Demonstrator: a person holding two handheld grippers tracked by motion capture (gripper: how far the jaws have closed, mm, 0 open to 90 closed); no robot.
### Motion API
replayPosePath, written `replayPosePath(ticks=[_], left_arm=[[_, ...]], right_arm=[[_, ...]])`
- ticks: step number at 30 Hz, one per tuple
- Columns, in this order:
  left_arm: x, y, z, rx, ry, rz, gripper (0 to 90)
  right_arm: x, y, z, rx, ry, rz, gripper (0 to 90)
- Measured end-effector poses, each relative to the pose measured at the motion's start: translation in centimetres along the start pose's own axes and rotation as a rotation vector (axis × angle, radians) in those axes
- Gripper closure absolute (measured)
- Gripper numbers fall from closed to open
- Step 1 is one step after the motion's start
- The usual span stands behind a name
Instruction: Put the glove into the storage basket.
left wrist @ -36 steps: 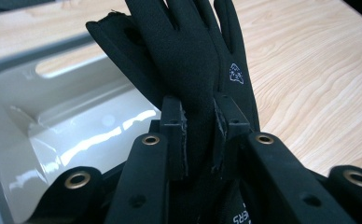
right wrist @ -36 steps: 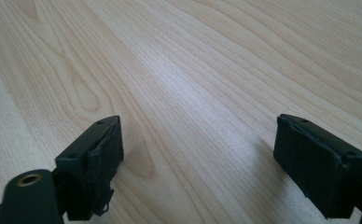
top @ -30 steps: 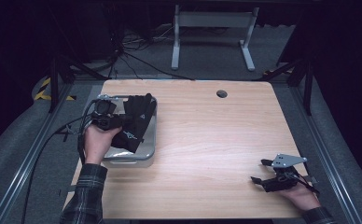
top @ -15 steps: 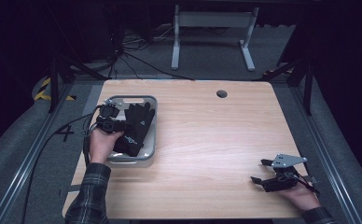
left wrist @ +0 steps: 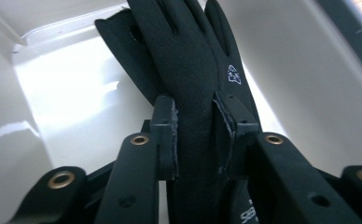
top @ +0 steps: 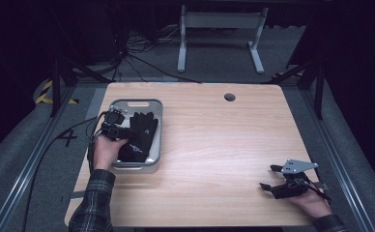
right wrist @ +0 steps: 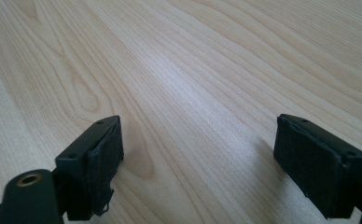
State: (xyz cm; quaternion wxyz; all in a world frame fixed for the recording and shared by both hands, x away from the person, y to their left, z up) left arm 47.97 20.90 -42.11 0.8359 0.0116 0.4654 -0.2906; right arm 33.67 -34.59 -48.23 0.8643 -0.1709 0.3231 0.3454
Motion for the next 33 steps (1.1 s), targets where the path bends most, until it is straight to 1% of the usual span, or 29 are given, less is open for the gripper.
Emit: replayPosePath(ticks=[2,6,7,9,10,13,17,20,21,23,24,25,26,30,31,32,33], left_arm=[[-0.1,0.1,0.0,0.001,-0.009,-0.009,71.4],[-0.2,0.0,0.0,0.003,-0.016,0.014,68.1],[-0.2,0.0,0.1,0.005,-0.017,0.023,62.8],[-0.4,0.0,0.1,0.005,-0.03,0.047,56.1],[-0.5,0.0,0.1,0.007,-0.035,0.052,51.5],[-1.0,0.0,0.2,-0.001,-0.072,0.067,42.4],[-1.4,-0.6,0.3,0.015,-0.103,0.046,33.9],[-1.6,-1.5,0.5,0.041,-0.118,0.027,29.2],[-1.6,-1.5,0.5,0.041,-0.118,0.027,27.6],[-1.6,-2.6,0.8,0.066,-0.128,0.0,24.7],[-1.6,-2.6,0.8,0.066,-0.128,0.0,23.8],[-1.5,-3.3,1.0,0.088,-0.131,-0.004,22.1],[-1.5,-3.3,1.0,0.088,-0.131,-0.004,20.7],[-1.5,-5.1,1.5,0.123,-0.142,-0.032,17.7],[-1.5,-5.6,1.6,0.131,-0.147,-0.04,17.0],[-1.5,-6.5,1.8,0.151,-0.153,-0.058,16.0],[-1.5,-6.5,1.8,0.151,-0.153,-0.058,15.8]], right_arm=[[0.0,0.0,0.0,-0.001,0.001,0.0,16.5],[0.0,0.0,0.0,-0.001,0.001,0.0,16.5],[0.0,0.0,0.0,0.0,0.0,0.0,16.5],[0.0,0.0,0.0,0.0,0.0,0.0,16.5],[0.0,0.0,0.0,0.0,0.0,0.0,16.5],[0.0,0.0,0.0,0.0,0.0,0.0,16.5],[0.0,0.0,0.0,0.0,0.0,0.0,16.5],[0.0,0.0,0.0,0.0,0.0,0.0,16.5],[0.0,0.0,0.0,0.0,0.0,0.0,16.5],[0.0,0.0,0.0,0.0,0.0,0.0,16.5],[0.0,0.0,0.0,0.0,0.0,0.0,16.5],[0.0,0.0,0.0,0.0,0.0,0.0,16.5],[0.0,0.0,0.0,0.0,0.0,0.0,16.5],[0.0,0.0,0.0,0.0,0.0,0.0,16.5],[0.0,0.0,0.0,0.0,0.0,0.0,16.5],[0.0,0.0,0.0,0.0,0.0,0.0,16.5],[0.0,0.0,0.0,0.0,0.0,0.0,16.5]])
Point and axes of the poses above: each handheld gripper's, and its own axes: x roughly forward along the jaws, z roughly out of its top, y roughly to its left, the point moved 2 cm from there along x, roughly forward along the jaws, and after that the axes turned 4 degrees about -z, right-handed, at the moved point
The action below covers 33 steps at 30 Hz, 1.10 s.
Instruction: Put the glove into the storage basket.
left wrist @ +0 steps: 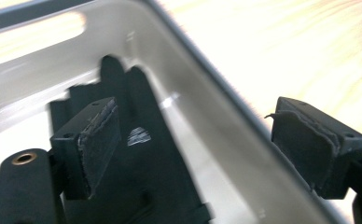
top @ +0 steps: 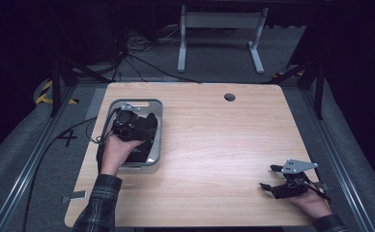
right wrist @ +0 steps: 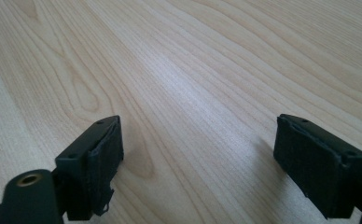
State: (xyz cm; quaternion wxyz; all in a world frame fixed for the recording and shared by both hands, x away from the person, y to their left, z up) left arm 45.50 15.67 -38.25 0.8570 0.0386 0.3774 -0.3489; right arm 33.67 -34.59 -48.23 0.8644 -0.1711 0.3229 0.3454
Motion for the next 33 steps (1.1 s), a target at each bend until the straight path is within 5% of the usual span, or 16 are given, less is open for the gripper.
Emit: replayPosePath(ticks=[18,33], left_arm=[[3.6,-9.8,1.5,0.16,-0.016,-0.197,15.6],[7.6,-15.3,-1.6,0.241,0.036,-0.283,16.6]], right_arm=[[0.0,0.0,0.0,-0.002,0.002,0.001,16.0],[0.0,0.0,0.0,-0.004,0.003,0.003,15.8]])
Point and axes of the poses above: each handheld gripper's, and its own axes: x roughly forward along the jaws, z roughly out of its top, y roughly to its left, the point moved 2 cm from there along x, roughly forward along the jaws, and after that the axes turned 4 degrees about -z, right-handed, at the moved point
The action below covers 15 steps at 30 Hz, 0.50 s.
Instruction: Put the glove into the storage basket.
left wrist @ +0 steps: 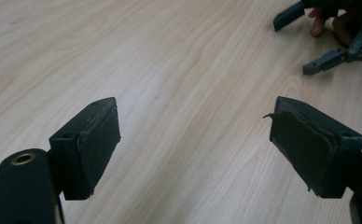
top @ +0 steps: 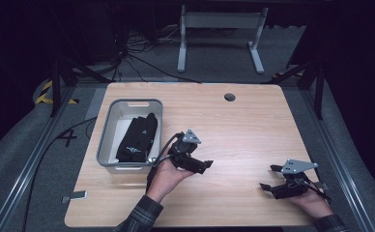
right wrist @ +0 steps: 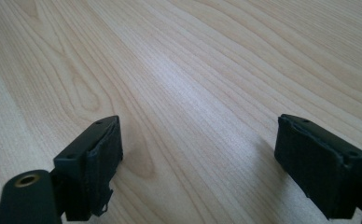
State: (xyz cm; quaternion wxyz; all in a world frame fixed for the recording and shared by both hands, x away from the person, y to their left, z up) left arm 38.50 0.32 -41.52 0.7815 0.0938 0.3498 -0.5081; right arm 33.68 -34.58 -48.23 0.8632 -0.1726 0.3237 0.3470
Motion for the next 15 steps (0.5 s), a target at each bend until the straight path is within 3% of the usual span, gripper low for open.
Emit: replayPosePath(ticks=[15], left_arm=[[4.1,-1.6,-2.4,0.038,0.091,-0.035,15.5]], right_arm=[[0.0,0.0,0.0,0.0,0.0,0.0,15.8]])
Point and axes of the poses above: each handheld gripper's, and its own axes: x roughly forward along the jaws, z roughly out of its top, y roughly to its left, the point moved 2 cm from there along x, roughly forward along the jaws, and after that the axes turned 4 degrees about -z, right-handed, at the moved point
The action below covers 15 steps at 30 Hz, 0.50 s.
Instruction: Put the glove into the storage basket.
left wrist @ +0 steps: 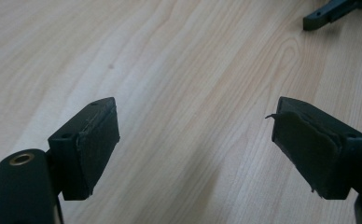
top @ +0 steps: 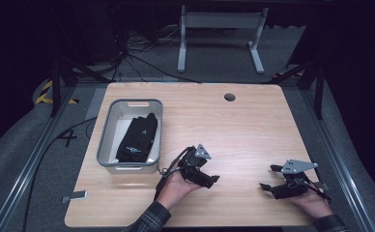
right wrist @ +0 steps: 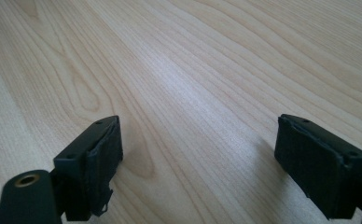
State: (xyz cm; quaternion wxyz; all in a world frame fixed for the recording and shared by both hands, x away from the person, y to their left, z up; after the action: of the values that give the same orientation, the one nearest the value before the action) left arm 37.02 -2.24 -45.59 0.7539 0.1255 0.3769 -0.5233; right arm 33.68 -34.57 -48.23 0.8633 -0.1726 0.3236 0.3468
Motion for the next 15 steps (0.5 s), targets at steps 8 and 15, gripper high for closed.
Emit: replayPosePath(ticks=[8,15], left_arm=[[1.6,-0.7,-0.6,0.024,0.049,0.02,15.4],[2.5,-1.0,-1.2,0.061,0.062,0.043,13.7]], right_arm=[[0.0,0.0,0.0,0.0,0.0,0.0,15.8],[0.0,0.0,0.0,0.0,0.0,0.0,15.7]])
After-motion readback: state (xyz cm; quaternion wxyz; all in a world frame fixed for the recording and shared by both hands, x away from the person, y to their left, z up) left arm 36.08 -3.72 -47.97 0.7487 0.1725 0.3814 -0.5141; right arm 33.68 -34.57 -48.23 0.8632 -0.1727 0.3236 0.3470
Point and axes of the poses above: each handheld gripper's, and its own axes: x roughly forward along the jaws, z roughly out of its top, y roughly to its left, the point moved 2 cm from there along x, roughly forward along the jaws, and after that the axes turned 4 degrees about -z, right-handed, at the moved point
